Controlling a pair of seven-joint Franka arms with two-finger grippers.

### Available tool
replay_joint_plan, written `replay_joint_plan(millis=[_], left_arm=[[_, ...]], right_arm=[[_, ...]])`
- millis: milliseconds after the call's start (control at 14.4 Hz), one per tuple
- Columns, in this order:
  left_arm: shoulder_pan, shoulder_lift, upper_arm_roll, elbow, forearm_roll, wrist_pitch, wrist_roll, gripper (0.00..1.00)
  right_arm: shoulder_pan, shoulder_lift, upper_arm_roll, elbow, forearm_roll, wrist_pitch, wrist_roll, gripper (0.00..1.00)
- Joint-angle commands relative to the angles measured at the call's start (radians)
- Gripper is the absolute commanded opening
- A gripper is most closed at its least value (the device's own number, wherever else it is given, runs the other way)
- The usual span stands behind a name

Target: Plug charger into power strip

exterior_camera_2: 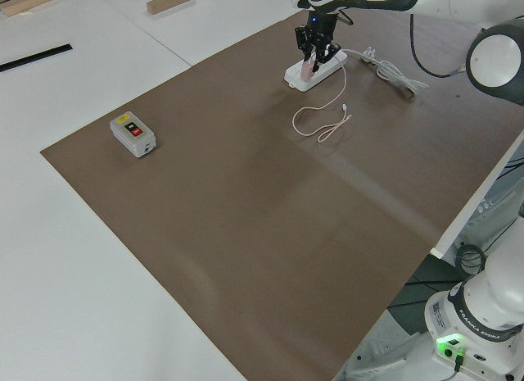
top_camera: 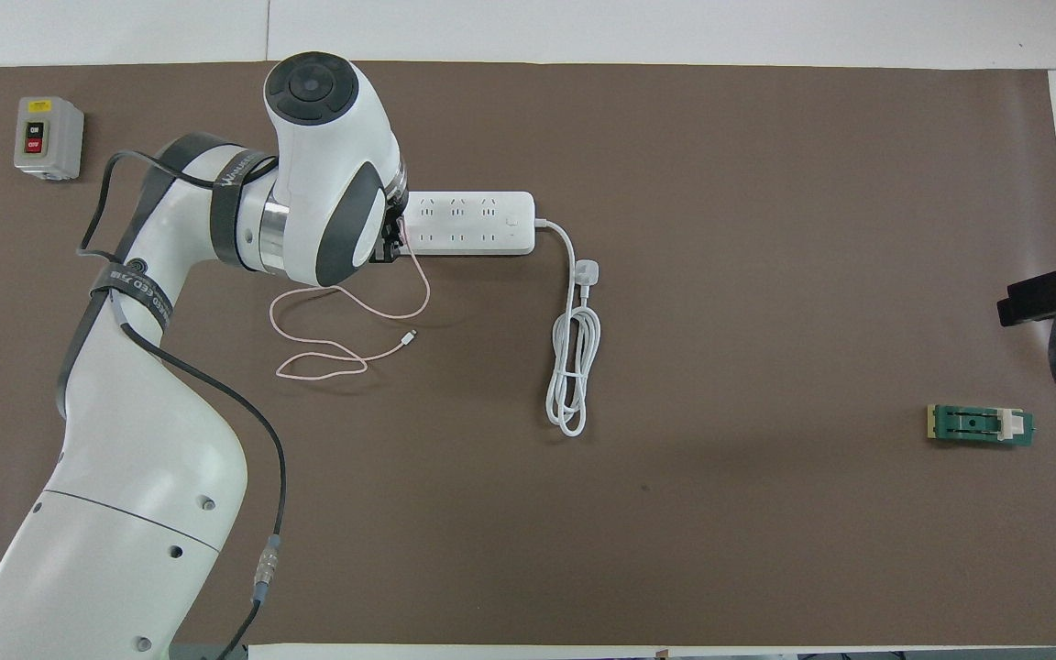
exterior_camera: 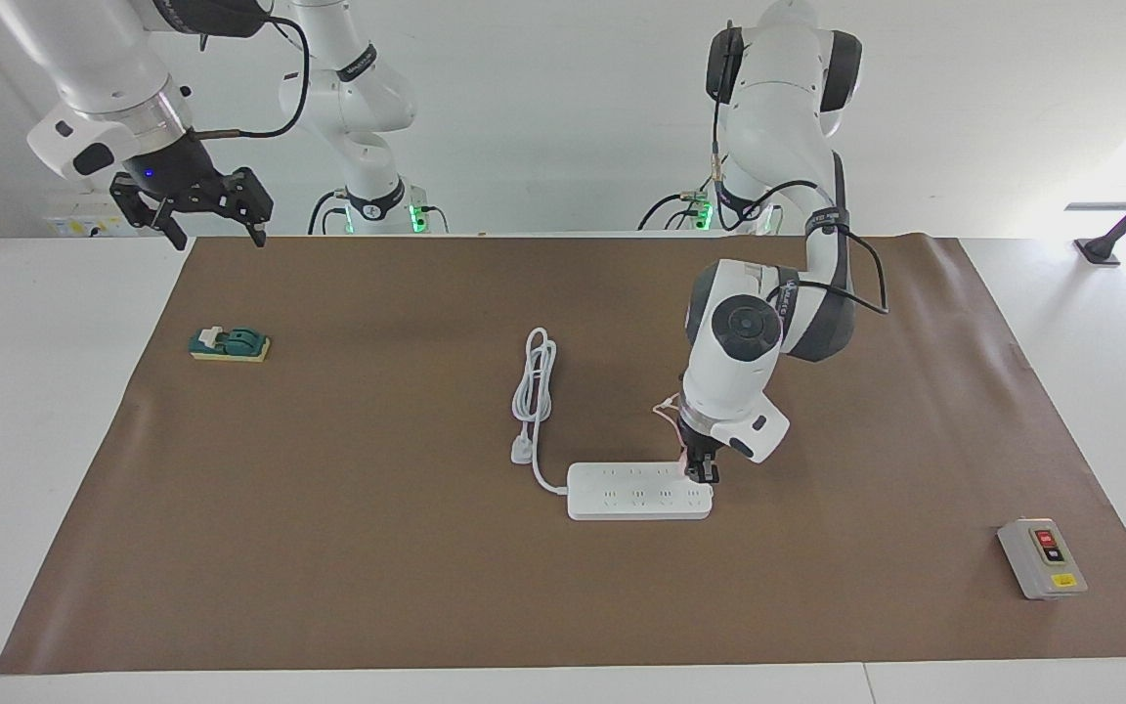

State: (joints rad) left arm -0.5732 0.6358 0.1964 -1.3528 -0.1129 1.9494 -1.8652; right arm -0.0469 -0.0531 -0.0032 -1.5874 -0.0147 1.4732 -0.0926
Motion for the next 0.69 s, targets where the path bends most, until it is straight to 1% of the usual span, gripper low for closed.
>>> replay_joint_plan(millis=[0,277,624], left_arm=[[0.0,0.039,0.005,0.029,0.013,-0.006,0.015,0.0],[-0.007,0.073,0.005,0.032,0.015,0.006,0.02,0.0],[-0.005,0.088,0.005,0.031,0.015,0.008,0.029,0.0]], right_arm=[[-0.014,-0.025,0.006,-0.028,0.021,0.003,-0.018,1.0],[-0.015,-0.025,0.005,-0.028,0.019,0.003,-0.018,1.0],[-0.015,-0.025,0.005,-0.028,0.019,0.003,-0.018,1.0]])
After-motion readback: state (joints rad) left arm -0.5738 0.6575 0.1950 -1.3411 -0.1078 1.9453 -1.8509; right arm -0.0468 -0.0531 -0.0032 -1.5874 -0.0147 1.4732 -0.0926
